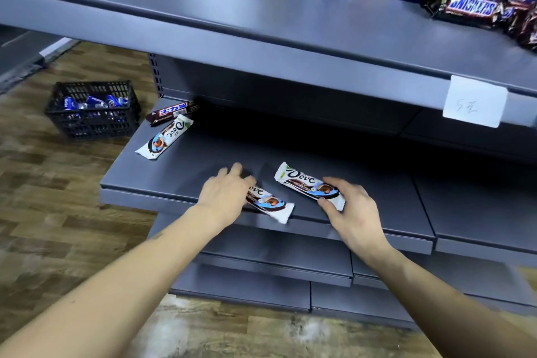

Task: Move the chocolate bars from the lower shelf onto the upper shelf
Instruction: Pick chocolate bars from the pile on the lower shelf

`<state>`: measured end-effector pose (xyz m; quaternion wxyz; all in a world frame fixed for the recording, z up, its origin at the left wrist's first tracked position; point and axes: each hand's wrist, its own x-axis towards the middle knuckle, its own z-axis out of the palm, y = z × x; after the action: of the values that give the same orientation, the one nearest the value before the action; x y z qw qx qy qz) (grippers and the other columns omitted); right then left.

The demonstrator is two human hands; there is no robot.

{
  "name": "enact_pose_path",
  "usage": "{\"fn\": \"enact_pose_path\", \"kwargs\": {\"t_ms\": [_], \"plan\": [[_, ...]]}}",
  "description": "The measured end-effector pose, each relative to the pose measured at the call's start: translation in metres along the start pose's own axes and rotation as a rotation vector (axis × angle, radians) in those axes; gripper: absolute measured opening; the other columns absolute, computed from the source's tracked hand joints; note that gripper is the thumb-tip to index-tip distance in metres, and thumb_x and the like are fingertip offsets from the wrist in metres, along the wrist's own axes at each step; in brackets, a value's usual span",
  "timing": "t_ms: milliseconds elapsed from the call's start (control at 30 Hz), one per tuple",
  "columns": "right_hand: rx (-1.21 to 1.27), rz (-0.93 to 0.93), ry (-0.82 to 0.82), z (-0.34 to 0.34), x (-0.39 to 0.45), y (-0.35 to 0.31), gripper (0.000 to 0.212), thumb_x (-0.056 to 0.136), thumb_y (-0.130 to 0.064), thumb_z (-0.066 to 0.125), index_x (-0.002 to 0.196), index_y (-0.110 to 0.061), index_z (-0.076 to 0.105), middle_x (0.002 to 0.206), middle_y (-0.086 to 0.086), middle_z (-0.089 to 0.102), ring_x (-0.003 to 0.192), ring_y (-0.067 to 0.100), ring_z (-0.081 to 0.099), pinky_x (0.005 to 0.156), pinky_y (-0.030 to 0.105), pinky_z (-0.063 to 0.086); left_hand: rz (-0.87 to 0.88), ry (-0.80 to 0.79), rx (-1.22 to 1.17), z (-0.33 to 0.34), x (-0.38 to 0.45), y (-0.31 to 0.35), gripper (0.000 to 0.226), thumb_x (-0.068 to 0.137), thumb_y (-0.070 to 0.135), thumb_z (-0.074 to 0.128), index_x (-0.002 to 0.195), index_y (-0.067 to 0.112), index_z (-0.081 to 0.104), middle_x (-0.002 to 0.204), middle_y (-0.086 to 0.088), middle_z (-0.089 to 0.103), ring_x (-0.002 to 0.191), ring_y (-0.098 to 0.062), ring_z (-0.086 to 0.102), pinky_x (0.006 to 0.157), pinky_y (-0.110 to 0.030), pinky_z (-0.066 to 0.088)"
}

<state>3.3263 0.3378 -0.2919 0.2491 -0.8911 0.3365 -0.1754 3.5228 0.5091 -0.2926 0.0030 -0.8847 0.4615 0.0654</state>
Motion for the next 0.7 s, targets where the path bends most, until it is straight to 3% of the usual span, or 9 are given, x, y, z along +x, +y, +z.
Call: {"fn": "enact_pose_path", "kwargs": {"t_ms": [100,300,467,600,700], "plan": [[0.032,-0.017,-0.016,-0.004,-0.005,-0.002,0.045,0.088,-0.028,0.069,0.131,-0.035,0.056,0.119,-0.01,0.058,0.108,0.002,0.052,0.097,0.018,0.039,0.072,0.108,0.134,0.004,-0.007,0.0,0.042,0.092,0.041,0.056,0.13,0.026,0.048,0.128,0.0,0.042,0.116,-0.025,0.037,0.086,-0.033,0.037],[0.059,-0.088,-0.017,-0.028,-0.022,0.004,0.047,0.09,-0.024,0.068,0.135,-0.032,0.053,0.125,-0.015,0.056,0.118,0.0,0.049,0.103,0.019,0.038,0.261,0.324,0.125,0.016,-0.043,0.009,0.038,0.079,0.04,0.069,0.111,0.021,0.061,0.104,0.003,0.057,0.094,-0.023,0.053,0.08,-0.035,0.046],[0.019,-0.134,0.012,-0.07,-0.054,0.027,0.054,0.091,-0.022,0.067,0.141,-0.03,0.047,0.128,-0.019,0.054,0.119,-0.009,0.041,0.104,0.021,0.04,0.398,0.412,0.125,0.0,-0.079,0.051,0.038,0.082,0.043,0.065,0.112,0.02,0.059,0.104,0.003,0.057,0.093,-0.022,0.054,0.086,-0.035,0.046],[0.064,-0.138,0.067,-0.117,-0.09,0.051,0.059,0.091,-0.019,0.068,0.143,-0.033,0.044,0.127,-0.017,0.055,0.12,-0.004,0.044,0.096,0.026,0.049,0.485,0.452,0.137,-0.026,-0.108,0.11,0.038,0.084,0.046,0.06,0.112,0.02,0.059,0.104,0.004,0.057,0.093,-0.021,0.054,0.088,-0.034,0.046],[0.059,-0.167,0.135,-0.158,-0.124,0.073,0.058,0.089,-0.017,0.07,0.141,-0.03,0.047,0.127,-0.015,0.057,0.121,-0.001,0.046,0.095,0.009,0.041,0.537,0.488,0.127,-0.044,-0.132,0.159,0.038,0.085,0.048,0.059,0.111,0.021,0.059,0.103,0.005,0.057,0.092,-0.02,0.054,0.088,-0.034,0.045]]}}
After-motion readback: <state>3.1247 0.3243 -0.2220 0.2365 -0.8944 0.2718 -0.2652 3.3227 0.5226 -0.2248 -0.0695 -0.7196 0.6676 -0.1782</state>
